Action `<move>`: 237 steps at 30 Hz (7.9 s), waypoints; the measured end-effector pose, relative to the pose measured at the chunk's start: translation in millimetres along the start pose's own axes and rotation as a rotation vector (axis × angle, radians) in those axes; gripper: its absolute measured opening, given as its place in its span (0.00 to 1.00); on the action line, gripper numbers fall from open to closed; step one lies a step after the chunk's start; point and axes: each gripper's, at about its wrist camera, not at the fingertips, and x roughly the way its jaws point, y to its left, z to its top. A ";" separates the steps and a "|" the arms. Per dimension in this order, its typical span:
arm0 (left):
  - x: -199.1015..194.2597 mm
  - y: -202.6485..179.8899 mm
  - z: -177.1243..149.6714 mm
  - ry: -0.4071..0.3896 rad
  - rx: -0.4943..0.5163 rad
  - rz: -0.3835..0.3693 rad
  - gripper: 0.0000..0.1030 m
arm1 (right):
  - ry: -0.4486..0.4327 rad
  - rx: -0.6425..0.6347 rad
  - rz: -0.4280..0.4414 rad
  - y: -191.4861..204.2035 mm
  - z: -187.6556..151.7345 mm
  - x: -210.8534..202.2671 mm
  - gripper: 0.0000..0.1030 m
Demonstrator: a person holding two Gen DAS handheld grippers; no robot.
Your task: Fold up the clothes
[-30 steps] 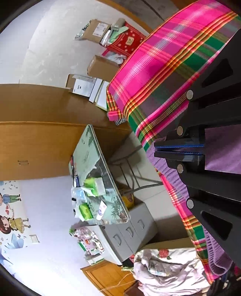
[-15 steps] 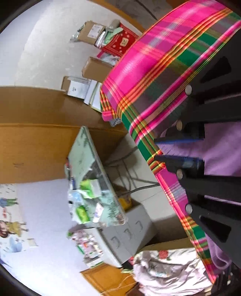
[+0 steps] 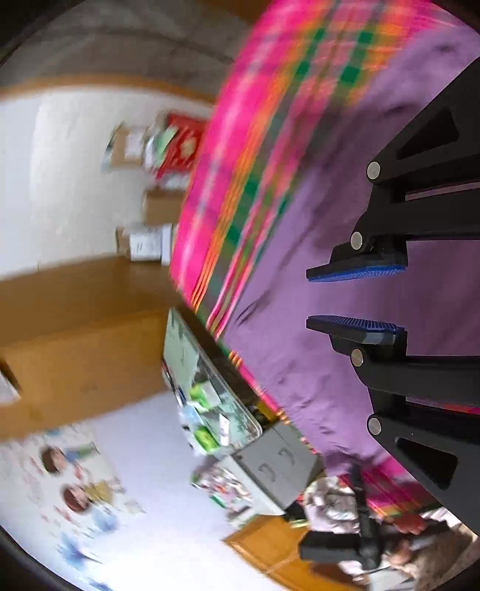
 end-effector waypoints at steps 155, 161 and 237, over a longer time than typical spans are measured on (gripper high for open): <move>47.1 -225.1 -212.3 0.472 0.736 -0.292 0.33 | -0.127 0.606 -0.243 -164.7 -259.7 -174.0 0.34; 51.5 -261.5 -262.8 0.528 0.943 -0.316 0.34 | -0.065 0.535 -0.260 -173.7 -238.9 -157.3 0.39; 56.8 -289.6 -317.8 0.429 1.150 -0.180 0.24 | -0.081 0.649 -0.184 -206.5 -304.7 -254.8 0.36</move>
